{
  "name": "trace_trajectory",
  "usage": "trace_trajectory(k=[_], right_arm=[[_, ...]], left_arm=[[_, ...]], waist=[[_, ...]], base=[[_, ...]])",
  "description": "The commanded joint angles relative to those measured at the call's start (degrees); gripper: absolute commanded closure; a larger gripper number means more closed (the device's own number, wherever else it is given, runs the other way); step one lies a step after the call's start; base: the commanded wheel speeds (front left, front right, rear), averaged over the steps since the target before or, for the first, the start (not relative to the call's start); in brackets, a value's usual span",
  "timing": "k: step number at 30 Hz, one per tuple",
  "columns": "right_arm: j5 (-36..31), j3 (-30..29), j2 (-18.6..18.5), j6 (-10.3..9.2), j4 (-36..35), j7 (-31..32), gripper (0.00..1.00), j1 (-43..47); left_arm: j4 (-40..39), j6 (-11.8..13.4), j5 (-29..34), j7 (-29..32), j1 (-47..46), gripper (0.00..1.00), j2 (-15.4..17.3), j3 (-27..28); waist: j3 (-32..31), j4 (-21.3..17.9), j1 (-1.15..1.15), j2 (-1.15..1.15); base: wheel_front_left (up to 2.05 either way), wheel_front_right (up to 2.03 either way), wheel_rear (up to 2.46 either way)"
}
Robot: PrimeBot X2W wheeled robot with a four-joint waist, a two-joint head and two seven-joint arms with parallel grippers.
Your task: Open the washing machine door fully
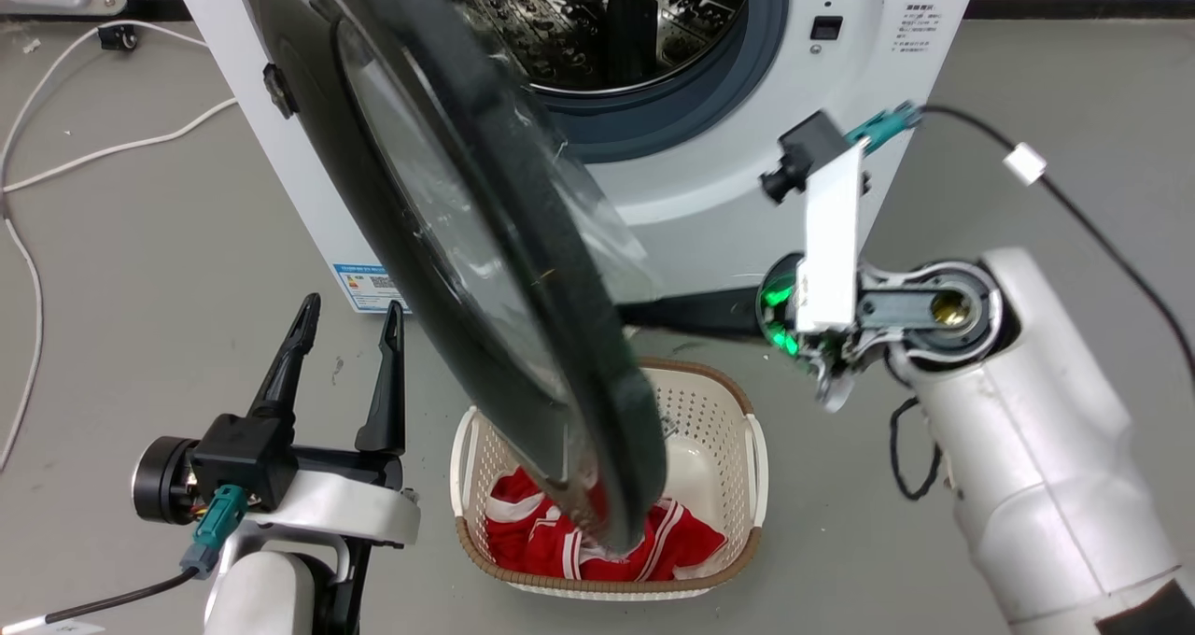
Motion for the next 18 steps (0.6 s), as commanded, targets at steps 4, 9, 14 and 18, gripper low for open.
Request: trace_trajectory(k=[4, 9, 14, 18], right_arm=[[3.4, 4.4, 0.4, 0.00, -1.7, -1.8, 1.00, 2.5], [6.5, 8.9, 0.4, 0.00, -2.6, -4.6, 1.00, 3.2], [9.5, 12.4, 0.4, 0.00, -3.2, -6.9, 1.00, 3.4], [10.7, 13.6, 0.4, 0.00, -4.2, -10.0, 1.00, 4.4]], left_arm=[[0.0, 0.0, -0.2, -0.1, 0.8, 0.00, 0.1, -0.1], [-0.1, 0.0, -0.3, -0.1, 0.9, 0.00, 0.1, -0.3], [-0.2, 0.0, -0.4, -0.1, 1.2, 0.00, 0.0, -0.5], [-0.3, 0.0, -0.6, -0.1, 1.4, 0.00, -0.1, -0.1]], waist=[[-0.4, 0.1, 0.01, 0.00], [-0.4, 0.2, 0.01, 0.00], [-0.3, 0.0, 0.01, 0.00], [-0.3, -0.2, 0.01, 0.00]], base=[[0.00, 0.00, 0.00], [0.00, 0.00, 0.00], [0.00, 0.00, 0.00], [0.00, 0.00, 0.00]])
